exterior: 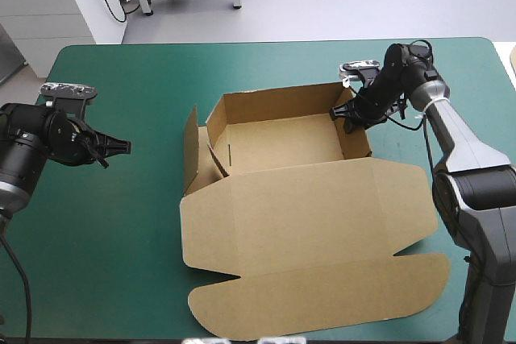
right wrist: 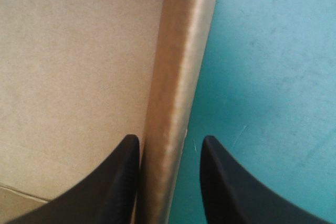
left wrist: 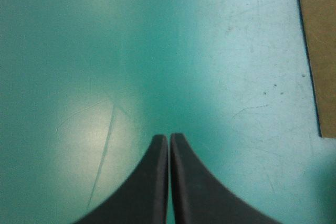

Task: Fold the box

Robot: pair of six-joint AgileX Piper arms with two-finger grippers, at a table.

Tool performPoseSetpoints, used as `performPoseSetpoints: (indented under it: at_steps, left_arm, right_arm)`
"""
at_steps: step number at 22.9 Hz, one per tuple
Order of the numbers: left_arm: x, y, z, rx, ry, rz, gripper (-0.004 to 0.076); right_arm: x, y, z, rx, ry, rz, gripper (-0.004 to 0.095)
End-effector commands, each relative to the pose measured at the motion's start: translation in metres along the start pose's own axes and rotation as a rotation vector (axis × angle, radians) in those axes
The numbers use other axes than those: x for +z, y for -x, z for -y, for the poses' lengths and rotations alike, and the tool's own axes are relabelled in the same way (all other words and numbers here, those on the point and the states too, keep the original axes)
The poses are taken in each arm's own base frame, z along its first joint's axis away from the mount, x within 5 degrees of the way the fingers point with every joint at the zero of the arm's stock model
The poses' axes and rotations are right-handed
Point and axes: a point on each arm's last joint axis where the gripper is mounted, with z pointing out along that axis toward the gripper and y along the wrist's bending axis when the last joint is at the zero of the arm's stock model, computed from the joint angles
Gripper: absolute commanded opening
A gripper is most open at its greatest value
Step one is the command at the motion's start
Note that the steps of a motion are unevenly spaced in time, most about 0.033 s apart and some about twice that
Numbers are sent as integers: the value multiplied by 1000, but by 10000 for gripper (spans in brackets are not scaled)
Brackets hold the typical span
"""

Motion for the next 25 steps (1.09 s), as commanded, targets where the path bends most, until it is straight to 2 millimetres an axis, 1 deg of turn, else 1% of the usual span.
performPoseSetpoints:
  at_steps: [1, 2, 3, 8, 12, 15, 17, 18, 19, 20, 21, 22, 23, 24, 25]
  left_arm:
    - [-19, 8, -3, -18, -1, 124, -8]
    - [-19, 10, -3, -18, -2, 138, -8]
    - [-20, 11, -3, -18, -3, 151, -8]
    - [-19, 14, -2, -20, -11, 183, -8]
    - [-7, 21, 1, -43, -28, 185, -8]
    - [3, 25, 2, -74, -50, 184, -8]
    - [11, 32, -3, -171, -95, 209, -8]
    - [15, 34, -7, -245, -145, 218, -7]
    - [18, 36, -10, -277, -192, 220, -7]
    - [22, 38, -15, -322, -284, 225, -7]
    - [24, 39, -18, -345, -322, 228, -7]
    - [26, 43, -18, -381, -412, 244, -7]
    - [26, 46, -17, -416, -495, 265, -7]
    - [25, 52, -11, -429, -620, 291, -7]
    - [24, 56, -4, -430, -717, 309, -7]
  right_arm:
    - [-29, 3, -5, -21, -11, 67, 142]
    - [-29, 3, -5, -21, -11, 67, 31]
    - [-29, 3, -5, -19, -11, 67, -15]
    - [-34, 3, -10, 13, 25, 87, -21]
    - [-53, 4, -15, 34, 46, 163, -21]
    - [-69, 1, -13, 41, 32, 199, -21]
    - [-90, -4, -8, 73, 62, 237, -21]
    - [-101, -8, -3, 91, 74, 254, -21]
    - [-112, -12, 0, 101, 72, 272, -21]
    - [-129, -18, 2, 107, 62, 310, -21]
    - [-136, -20, 2, 109, 66, 326, -21]
    - [-149, -24, 0, 111, 84, 361, -21]
    - [-158, -26, -4, 99, 105, 387, -21]
    - [-170, -30, -11, 80, 122, 419, -21]
    - [-178, -33, -15, 69, 134, 444, -21]
